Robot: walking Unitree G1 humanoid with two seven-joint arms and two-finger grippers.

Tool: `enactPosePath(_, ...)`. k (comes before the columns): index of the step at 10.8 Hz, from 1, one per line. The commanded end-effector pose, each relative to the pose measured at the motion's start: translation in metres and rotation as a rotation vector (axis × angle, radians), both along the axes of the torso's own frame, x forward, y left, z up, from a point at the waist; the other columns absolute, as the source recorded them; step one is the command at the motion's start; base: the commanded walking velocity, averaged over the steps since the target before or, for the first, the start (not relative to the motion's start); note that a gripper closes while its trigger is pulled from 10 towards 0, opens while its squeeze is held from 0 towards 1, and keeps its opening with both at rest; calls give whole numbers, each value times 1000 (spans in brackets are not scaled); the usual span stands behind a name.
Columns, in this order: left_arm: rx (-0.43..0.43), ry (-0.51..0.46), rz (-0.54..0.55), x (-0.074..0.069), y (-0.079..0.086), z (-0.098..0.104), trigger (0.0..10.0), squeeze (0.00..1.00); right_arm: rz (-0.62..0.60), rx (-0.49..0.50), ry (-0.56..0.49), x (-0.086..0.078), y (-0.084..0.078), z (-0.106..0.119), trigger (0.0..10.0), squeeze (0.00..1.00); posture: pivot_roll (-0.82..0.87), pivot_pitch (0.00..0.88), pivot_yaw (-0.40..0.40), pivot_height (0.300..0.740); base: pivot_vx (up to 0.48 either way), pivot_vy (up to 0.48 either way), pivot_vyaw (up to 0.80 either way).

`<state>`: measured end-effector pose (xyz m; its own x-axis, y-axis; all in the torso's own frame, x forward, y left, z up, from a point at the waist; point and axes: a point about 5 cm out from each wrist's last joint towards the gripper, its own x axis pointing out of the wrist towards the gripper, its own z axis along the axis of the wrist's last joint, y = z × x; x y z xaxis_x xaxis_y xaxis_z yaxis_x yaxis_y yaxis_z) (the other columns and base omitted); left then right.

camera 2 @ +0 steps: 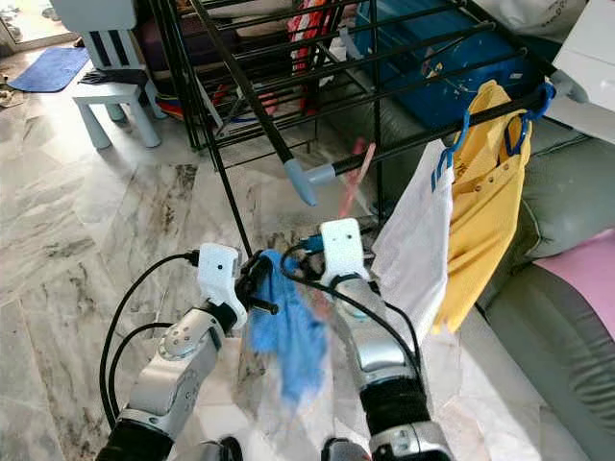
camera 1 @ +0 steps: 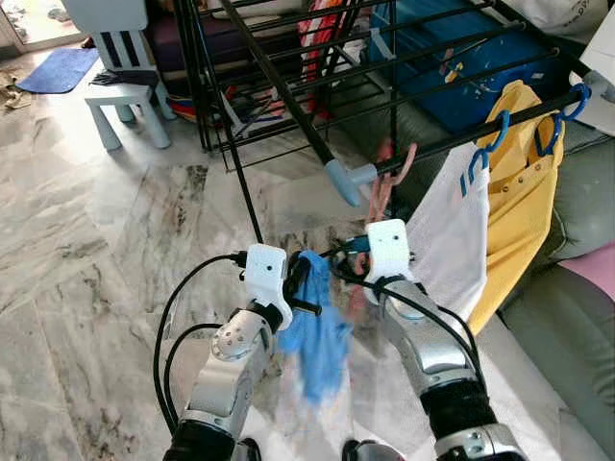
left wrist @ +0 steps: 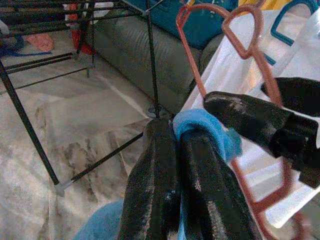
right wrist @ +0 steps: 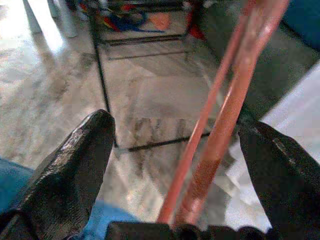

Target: Hang hanger

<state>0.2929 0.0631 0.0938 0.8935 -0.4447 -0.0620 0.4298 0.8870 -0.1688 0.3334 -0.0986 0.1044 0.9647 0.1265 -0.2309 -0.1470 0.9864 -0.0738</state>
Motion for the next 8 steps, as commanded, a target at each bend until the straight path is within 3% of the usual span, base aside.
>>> enactPosePath(1, -19, -1, -13, -1, -8, 2, 10000, 0, -33, 2, 15, 2, -4, -3, 10000, 0, -139, 147, -1, 740, 0, 0, 0)
enactPosePath(4, -18, 6, -19, -1, -9, 1, 10000, 0, -135, -54, -21, 0, -27, 3, 10000, 0, -145, 146, -1, 740, 0, 0, 0)
enactPosePath(7, -12, 13, -30, 0, -12, -1, 10000, 0, -142, -55, -15, 2, -37, 1, 10000, 0, -152, 144, 4, 740, 0, 0, 0)
enactPosePath(8, -9, 13, -33, 1, -12, -1, 10000, 0, -136, -47, -32, 7, -36, 6, 5020, 0, -151, 142, 4, 740, 0, 0, 0)
